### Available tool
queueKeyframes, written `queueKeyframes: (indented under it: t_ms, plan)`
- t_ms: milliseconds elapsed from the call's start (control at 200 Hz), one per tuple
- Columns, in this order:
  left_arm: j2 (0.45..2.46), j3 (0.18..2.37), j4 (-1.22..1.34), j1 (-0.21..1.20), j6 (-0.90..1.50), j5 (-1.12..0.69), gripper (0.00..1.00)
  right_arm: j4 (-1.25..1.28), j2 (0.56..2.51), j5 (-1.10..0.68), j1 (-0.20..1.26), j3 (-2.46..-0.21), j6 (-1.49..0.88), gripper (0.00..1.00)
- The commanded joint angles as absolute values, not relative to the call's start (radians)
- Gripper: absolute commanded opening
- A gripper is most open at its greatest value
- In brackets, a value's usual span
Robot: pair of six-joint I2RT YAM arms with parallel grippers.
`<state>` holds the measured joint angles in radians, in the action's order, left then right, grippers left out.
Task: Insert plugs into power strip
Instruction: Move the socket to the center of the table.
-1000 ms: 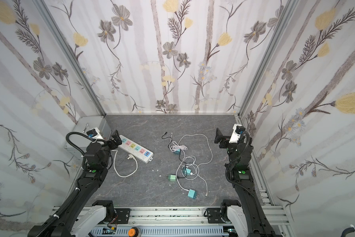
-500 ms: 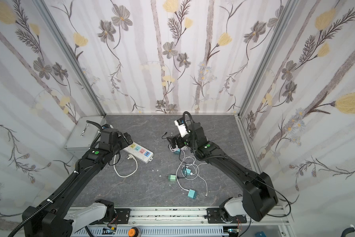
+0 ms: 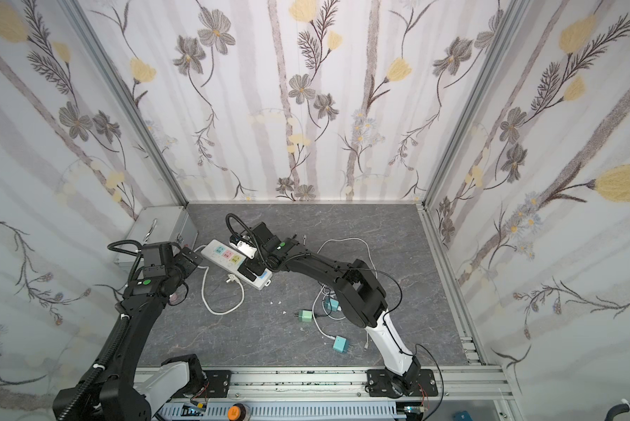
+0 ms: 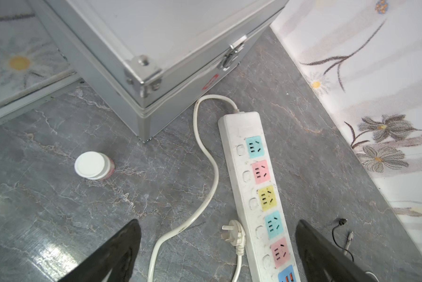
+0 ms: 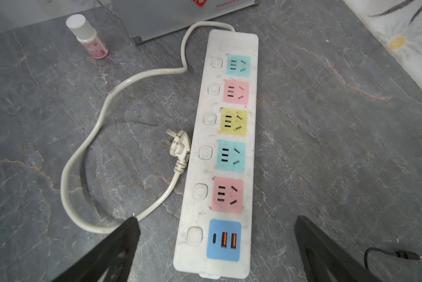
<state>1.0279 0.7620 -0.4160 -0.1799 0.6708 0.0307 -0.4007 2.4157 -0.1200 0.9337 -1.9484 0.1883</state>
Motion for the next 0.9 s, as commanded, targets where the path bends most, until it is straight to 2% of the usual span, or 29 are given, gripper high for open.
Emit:
queueKeyframes:
  t_ms: [0,185,395,645,894]
  plan:
    - [1.037,0.751,-0.398,-0.202,0.673,-0.033,1.00,-0.525,2.479,-0.056,0.943,-2.038,0.173,0.99]
    - [1.216,0.869,-0.441,-0.159,0.587,-0.106,1.00,-0.571,2.515,-0.096,0.963,-2.059,0.163,0.99]
    - [1.492,1.151,-0.555,0.005,0.460,0.060,1.00,-0.577,2.546,-0.012,0.969,-2.055,0.132,0.99]
    - [1.768,1.437,-0.663,-0.033,0.419,0.134,1.00,-0.550,2.537,0.044,0.961,-2.004,0.119,0.96]
    - [1.805,1.447,-0.649,-0.069,0.421,0.104,1.00,-0.610,2.506,-0.032,0.947,-1.962,0.188,0.96]
